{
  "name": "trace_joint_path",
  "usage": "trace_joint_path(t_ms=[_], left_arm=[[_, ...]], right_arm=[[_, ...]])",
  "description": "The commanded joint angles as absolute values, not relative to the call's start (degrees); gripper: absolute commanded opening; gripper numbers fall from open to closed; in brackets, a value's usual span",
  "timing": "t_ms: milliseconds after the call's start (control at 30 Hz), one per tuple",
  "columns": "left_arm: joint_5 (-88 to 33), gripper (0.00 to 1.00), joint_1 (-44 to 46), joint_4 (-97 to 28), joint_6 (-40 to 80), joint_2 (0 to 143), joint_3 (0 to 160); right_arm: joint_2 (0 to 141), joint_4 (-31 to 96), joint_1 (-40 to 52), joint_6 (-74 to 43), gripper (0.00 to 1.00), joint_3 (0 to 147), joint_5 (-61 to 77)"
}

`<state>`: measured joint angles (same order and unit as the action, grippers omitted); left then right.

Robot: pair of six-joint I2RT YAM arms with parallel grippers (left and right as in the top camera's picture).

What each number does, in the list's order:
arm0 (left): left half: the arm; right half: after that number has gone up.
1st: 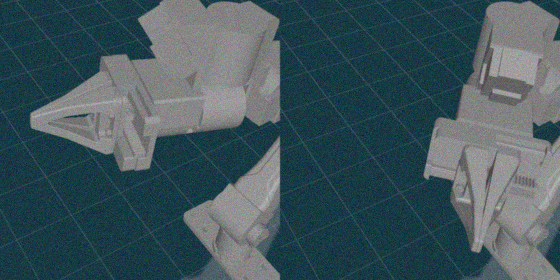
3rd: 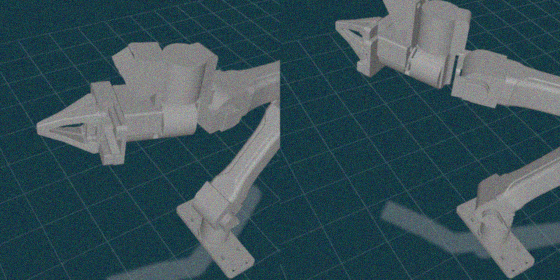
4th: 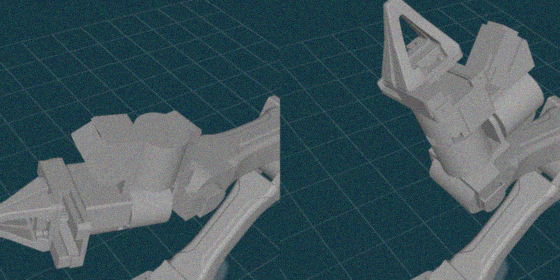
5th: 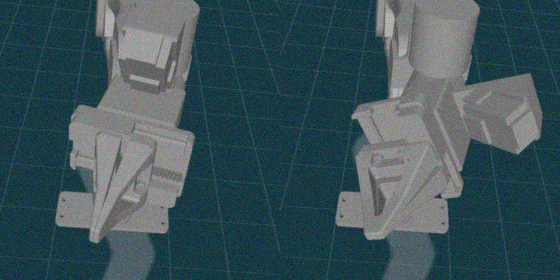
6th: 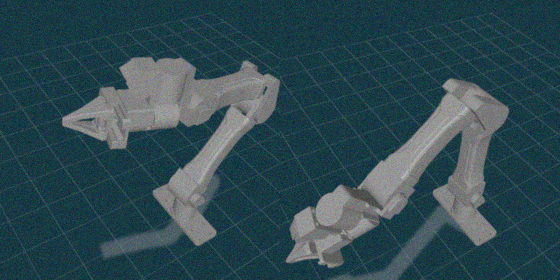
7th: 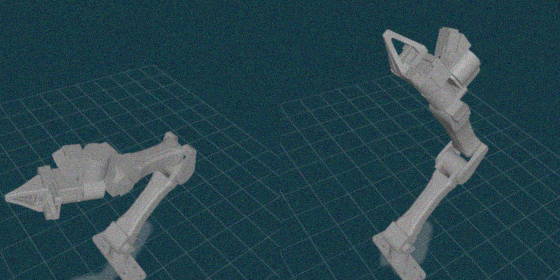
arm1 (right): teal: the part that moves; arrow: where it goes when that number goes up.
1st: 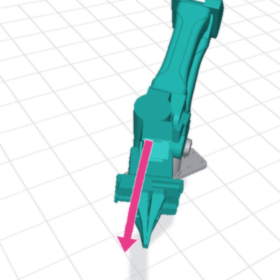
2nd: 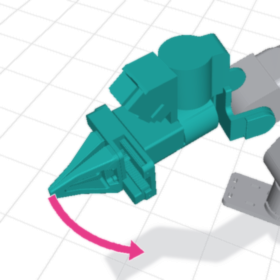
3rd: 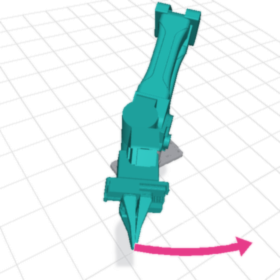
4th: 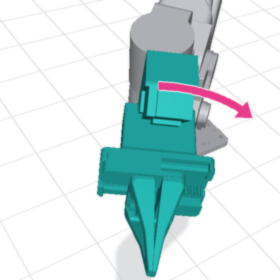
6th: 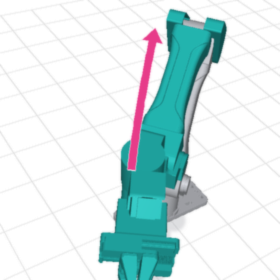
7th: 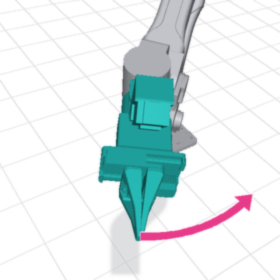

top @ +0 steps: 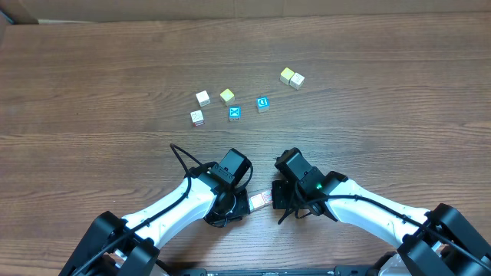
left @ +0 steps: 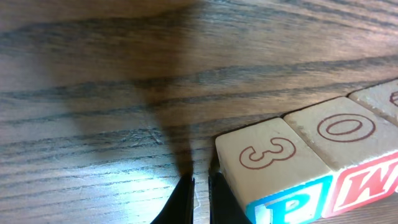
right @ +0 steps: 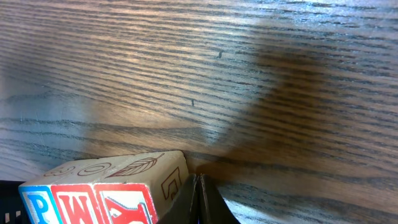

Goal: Flip 3 blocks

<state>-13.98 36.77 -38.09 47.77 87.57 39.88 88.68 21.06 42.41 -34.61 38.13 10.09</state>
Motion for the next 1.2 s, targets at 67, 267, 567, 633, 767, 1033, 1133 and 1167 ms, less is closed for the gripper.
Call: trace_joint_path(t_ms=[67,267,567,633,767,1033,1133,1167], left_arm=[[-15.1,0.04,37.2,-37.5,50.0,88.1,39.6],[-14.9,0.04,37.2,-37.9,49.7,88.1,39.6],[-11.0,0.04,37.2,-41.0,49.5,88.1,39.6],[-10.9,0.04,37.2,-40.9,49.5,88.1,39.6],[-11.0,0.04,37.2,-40.9,49.5,88.1,39.6],[-8.4,0.04,37.2,-40.9,48.4,88.1,39.6],[-5.9,0.04,37.2,-40.8,48.2,88.4,39.6],[-5.4,0.04,37.2,-40.6,48.1,88.7,39.6]], right_arm=[[89.4,20.6,42.5,-32.5,0.04,38.2,11.0],[89.6,20.6,42.5,-30.0,0.04,38.2,11.0],[89.6,20.7,42.5,-29.9,0.04,38.2,11.0],[89.6,20.6,42.5,-29.9,0.04,38.2,11.0],[89.6,20.6,42.5,-29.1,0.04,38.2,11.0],[89.6,19.5,42.5,-28.0,0.04,38.3,10.3],[89.6,19.4,42.5,-28.0,0.04,38.3,10.3],[89.6,19.5,42.5,-28.0,0.04,38.3,10.3]])
